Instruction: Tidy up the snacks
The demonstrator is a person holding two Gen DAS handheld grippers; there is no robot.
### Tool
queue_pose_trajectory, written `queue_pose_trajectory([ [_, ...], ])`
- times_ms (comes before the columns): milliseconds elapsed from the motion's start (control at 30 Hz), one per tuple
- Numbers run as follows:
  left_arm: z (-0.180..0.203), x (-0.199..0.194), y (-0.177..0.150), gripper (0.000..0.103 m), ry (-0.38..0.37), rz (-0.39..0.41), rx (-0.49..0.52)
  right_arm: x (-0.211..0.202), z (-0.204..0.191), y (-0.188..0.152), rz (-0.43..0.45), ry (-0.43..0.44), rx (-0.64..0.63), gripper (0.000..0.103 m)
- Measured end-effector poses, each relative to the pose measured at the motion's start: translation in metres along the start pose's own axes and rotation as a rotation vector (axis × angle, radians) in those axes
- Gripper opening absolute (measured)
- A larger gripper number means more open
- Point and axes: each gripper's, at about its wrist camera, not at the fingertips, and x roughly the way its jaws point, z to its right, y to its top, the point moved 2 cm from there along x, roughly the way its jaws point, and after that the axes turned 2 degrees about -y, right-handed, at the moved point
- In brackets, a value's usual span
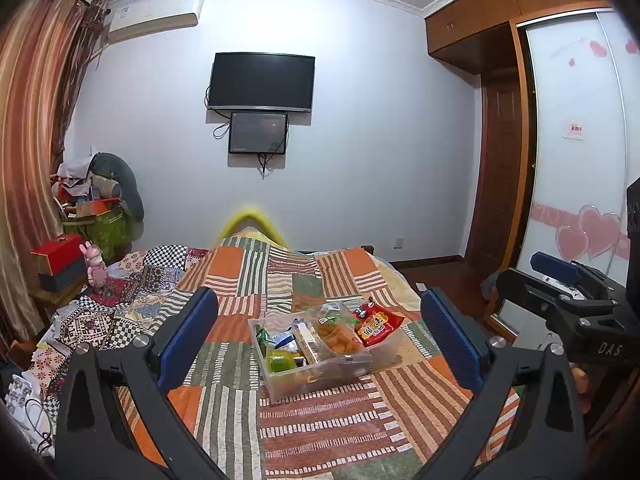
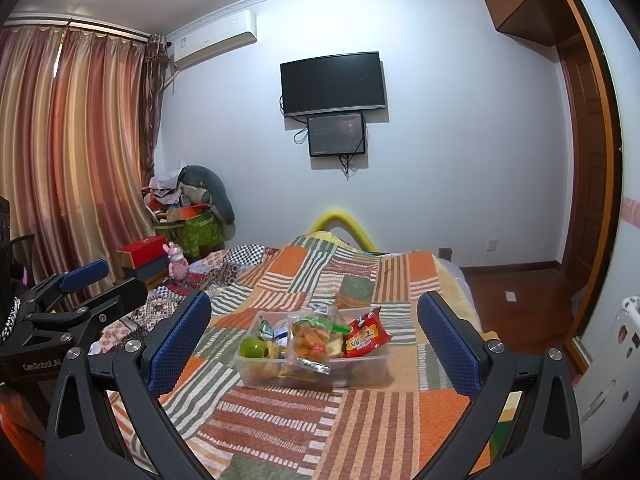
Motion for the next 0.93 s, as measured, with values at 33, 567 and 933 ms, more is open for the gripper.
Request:
queue_pose_trajectory([
  [33, 0.0, -0.0003, -0.0001, 0.103, -0.001, 0.0, -0.001, -0.0005, 0.0, -0.0002, 0.001, -0.001, -0.002, 0.103],
  [567, 0.0075, -0.0003, -0.0031, 0.103, -0.027, 0.007, 0.025, -0.0014, 0.0, -0.0012, -0.007, 0.001, 0.004, 0.103],
  [933, 0.007, 0.0, -0.0062, 0.103, -0.025, 0.002, 0.018, 0.0004, -0.0027, -0.0014, -0.01, 0.007, -0.001, 0.103],
])
